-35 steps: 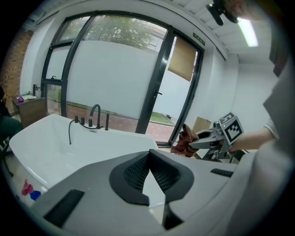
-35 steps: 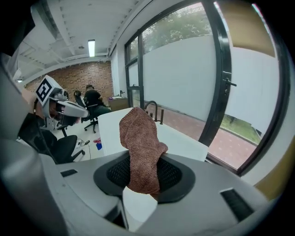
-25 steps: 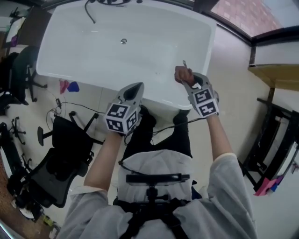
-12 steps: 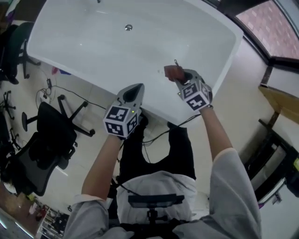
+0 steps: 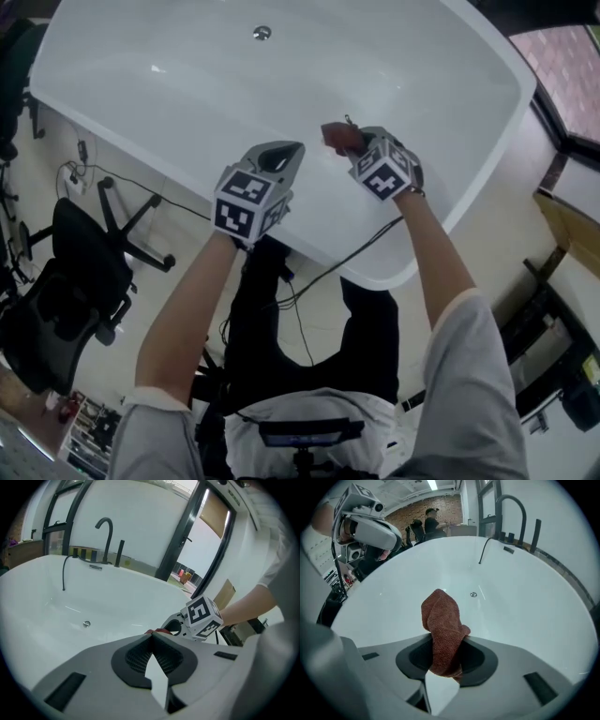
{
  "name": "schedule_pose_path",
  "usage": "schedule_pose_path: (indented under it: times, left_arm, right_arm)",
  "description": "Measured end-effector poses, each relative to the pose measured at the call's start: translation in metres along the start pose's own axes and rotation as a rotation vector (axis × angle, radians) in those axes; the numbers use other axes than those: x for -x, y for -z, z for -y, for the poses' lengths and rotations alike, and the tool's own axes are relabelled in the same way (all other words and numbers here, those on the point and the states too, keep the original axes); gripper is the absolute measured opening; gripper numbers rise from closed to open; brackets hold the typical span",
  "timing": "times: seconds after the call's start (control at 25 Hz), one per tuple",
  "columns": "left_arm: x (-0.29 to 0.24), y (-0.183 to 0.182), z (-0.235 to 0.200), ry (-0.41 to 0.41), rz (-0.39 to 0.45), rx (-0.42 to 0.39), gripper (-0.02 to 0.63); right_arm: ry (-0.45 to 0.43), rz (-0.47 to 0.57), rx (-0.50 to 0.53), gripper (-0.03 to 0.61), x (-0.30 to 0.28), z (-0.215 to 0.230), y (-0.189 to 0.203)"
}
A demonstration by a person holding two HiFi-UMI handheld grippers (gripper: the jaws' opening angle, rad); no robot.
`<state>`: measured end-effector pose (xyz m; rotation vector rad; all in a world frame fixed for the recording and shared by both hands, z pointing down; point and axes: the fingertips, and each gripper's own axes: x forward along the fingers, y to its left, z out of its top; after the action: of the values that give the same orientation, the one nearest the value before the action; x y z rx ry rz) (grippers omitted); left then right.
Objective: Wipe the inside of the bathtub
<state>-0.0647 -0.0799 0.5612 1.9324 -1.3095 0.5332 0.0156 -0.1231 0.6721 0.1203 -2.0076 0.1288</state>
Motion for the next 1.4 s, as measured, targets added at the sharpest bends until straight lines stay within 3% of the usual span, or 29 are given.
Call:
schedule_pose_path:
  times: [0.52, 0.64, 0.76, 1.08, 1.4]
  left_arm:
    - [-0.093, 0.062, -0.046, 0.051, -0.138, 0.004, 0.008]
    - [-0.113, 0.068, -0.051, 0.090, -0.187, -0.049, 0.006]
    - [-0.128, 0.076, -0.053, 0.135, -0.215, -0.084, 0.008]
    - [-0.164, 0.095, -0.067, 0.185, -0.258, -0.075, 0.006]
    - [-0.183, 0.113, -0.098, 0.147, -0.279, -0.045, 0.008]
  right_arm:
    - [-0.044, -0.143, -0.014, 0.135, -0.143, 0.015, 0.048]
    - [-0.048, -0.170, -0.006, 0.135, -0.170, 0.011, 0.060]
    - [-0.056, -0.192, 0.016, 0.134, -0.193, 0.001, 0.066]
    - [-0.068, -0.218, 0.082, 0.135, -0.231, -0.003, 0.076]
    - [-0.108, -0.278, 0.181, 0.135, -0.264, -0.016, 0.094]
